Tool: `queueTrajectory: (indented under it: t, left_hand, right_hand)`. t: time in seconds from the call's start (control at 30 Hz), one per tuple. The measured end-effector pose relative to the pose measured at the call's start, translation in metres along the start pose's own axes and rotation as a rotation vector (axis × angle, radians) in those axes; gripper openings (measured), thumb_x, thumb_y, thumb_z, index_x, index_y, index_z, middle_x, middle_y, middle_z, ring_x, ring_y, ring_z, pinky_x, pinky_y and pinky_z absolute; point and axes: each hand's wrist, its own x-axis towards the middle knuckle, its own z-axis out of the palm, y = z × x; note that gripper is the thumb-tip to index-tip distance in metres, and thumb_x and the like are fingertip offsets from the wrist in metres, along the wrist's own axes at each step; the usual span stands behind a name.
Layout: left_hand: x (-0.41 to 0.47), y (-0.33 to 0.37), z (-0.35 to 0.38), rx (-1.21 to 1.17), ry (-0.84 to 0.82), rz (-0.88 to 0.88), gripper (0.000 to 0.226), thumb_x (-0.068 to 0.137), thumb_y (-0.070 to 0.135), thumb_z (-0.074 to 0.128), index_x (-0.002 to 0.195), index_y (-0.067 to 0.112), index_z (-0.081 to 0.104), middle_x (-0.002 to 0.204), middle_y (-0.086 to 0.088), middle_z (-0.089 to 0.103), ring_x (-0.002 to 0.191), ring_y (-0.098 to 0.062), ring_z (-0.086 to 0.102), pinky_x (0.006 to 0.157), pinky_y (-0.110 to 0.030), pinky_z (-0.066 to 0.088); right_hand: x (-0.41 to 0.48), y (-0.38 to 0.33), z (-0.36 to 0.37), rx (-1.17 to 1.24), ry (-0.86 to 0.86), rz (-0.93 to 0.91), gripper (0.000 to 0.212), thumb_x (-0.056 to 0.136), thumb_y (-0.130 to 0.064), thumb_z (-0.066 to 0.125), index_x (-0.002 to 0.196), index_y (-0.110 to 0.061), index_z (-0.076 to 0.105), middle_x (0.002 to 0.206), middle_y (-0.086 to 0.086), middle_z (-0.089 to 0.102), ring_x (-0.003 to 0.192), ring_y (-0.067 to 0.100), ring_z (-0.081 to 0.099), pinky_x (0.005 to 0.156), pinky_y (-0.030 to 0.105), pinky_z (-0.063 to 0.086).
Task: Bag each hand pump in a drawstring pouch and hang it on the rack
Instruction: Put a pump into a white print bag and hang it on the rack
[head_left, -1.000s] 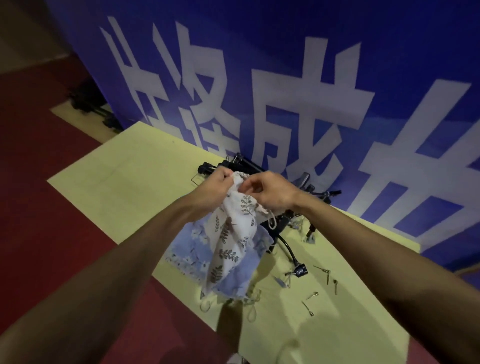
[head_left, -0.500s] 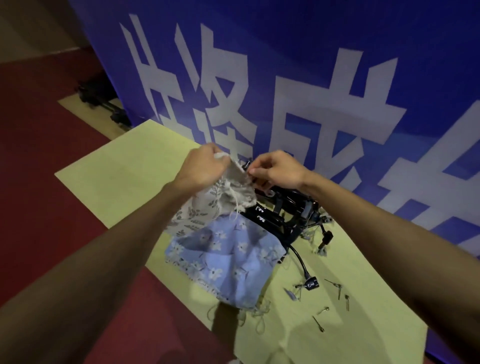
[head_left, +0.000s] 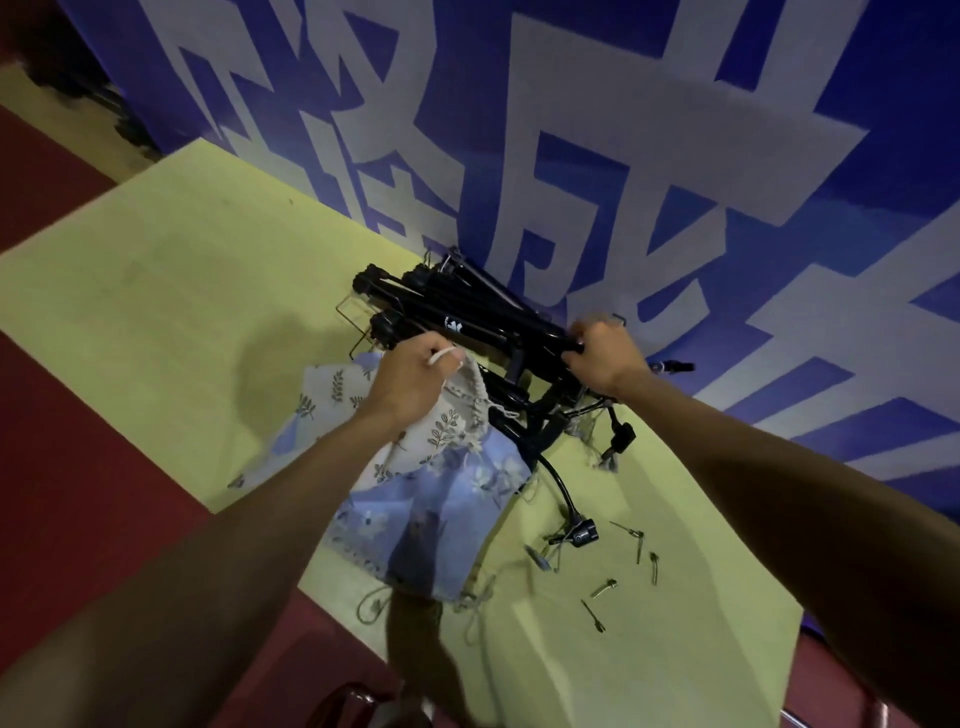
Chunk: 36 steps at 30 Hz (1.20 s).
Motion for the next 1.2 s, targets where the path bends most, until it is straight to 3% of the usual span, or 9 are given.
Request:
queueTrajectory:
  t: [0.17,0.27,0.37,0.43,0.6,0.73,0.97,1.07,1.2]
  left_hand:
    - [0.012,-0.018,0.009,-0.147,0.001,-0.109,0.015,0.095,0.018,0.052,0.084,0.010,0.059,0.070,0.004,0.053,0.066,-0.009,0.048,0.063,-0.024,0.041]
    - [0.015,-0.025,0.012,-0.361,0.030,-0.322,0.027,0.098,0.010,0.044,0.075,0.012,0.057,0.066,-0.002,0.052,0.059,-0.014,0.047,0.055,-0.025,0.039]
    - [0.014,-0.020,0.008,-0.704,0.034,-0.520,0.025,0.101,0.006,0.034,0.093,0.002,0.057,0.074,-0.010,0.060,0.049,-0.013,0.061,0.045,-0.020,0.046]
    - [0.012,-0.018,0.005,-0.795,0.053,-0.605,0.026,0.101,0.006,0.030,0.094,0.000,0.054,0.064,-0.010,0.064,0.039,-0.010,0.061,0.038,-0.017,0.045]
    - [0.004,-0.023,-0.003,-0.484,0.110,-0.501,0.029,0.095,0.009,0.038,0.068,0.016,0.045,0.066,-0.003,0.042,0.057,-0.017,0.039,0.053,-0.029,0.032]
    - [-0.009,-0.020,-0.008,-0.410,0.073,-0.379,0.020,0.097,0.021,0.047,0.077,0.021,0.051,0.080,0.002,0.051,0.076,-0.015,0.049,0.069,-0.027,0.040]
    - [-0.021,-0.016,-0.006,-0.555,0.092,-0.462,0.012,0.097,0.018,0.047,0.093,0.013,0.057,0.094,-0.005,0.059,0.075,-0.015,0.053,0.062,-0.028,0.042]
    - [-0.025,-0.014,-0.001,-0.568,0.144,-0.506,0.024,0.098,0.017,0.045,0.117,0.005,0.054,0.096,-0.008,0.057,0.078,-0.019,0.053,0.068,-0.030,0.044]
    - [-0.026,-0.014,0.003,-0.452,0.249,-0.524,0.025,0.098,0.017,0.040,0.118,0.009,0.052,0.087,-0.010,0.051,0.062,-0.015,0.041,0.065,-0.030,0.038]
  right_hand:
    - [0.039,-0.015,0.022,-0.110,-0.071,-0.016,0.060,0.088,-0.030,0.063,0.136,-0.007,0.036,0.137,0.019,0.043,0.127,0.037,0.043,0.103,0.046,0.039]
    - [0.049,-0.013,0.033,-0.261,-0.113,0.000,0.057,0.089,-0.032,0.062,0.132,-0.007,0.035,0.133,0.021,0.049,0.120,0.039,0.050,0.094,0.047,0.044]
    - [0.051,-0.009,0.036,-0.289,-0.051,-0.003,0.051,0.090,-0.033,0.061,0.128,-0.007,0.039,0.123,0.023,0.055,0.112,0.041,0.056,0.088,0.047,0.046]
    - [0.048,-0.009,0.035,-0.320,0.013,-0.030,0.048,0.091,-0.037,0.058,0.125,-0.007,0.042,0.118,0.022,0.059,0.108,0.040,0.059,0.085,0.045,0.047]
    - [0.031,-0.007,0.015,-0.211,0.101,-0.042,0.046,0.090,-0.041,0.058,0.124,-0.012,0.048,0.110,0.016,0.064,0.099,0.035,0.062,0.076,0.040,0.047]
    - [-0.001,0.002,-0.009,0.210,0.044,-0.007,0.040,0.083,-0.026,0.069,0.119,-0.012,0.058,0.090,0.009,0.066,0.073,0.021,0.062,0.058,0.025,0.048]
    - [-0.083,0.037,-0.036,0.500,-0.217,0.008,0.040,0.077,0.001,0.073,0.114,0.000,0.057,0.081,0.009,0.058,0.062,0.015,0.056,0.047,0.014,0.045]
    - [-0.114,0.058,-0.042,0.492,-0.310,0.017,0.039,0.074,0.000,0.074,0.109,-0.011,0.059,0.084,0.013,0.061,0.070,0.022,0.058,0.053,0.024,0.050]
    - [-0.140,0.081,-0.047,0.477,-0.390,0.053,0.037,0.071,0.000,0.075,0.104,-0.009,0.059,0.084,0.014,0.062,0.073,0.025,0.058,0.057,0.031,0.049]
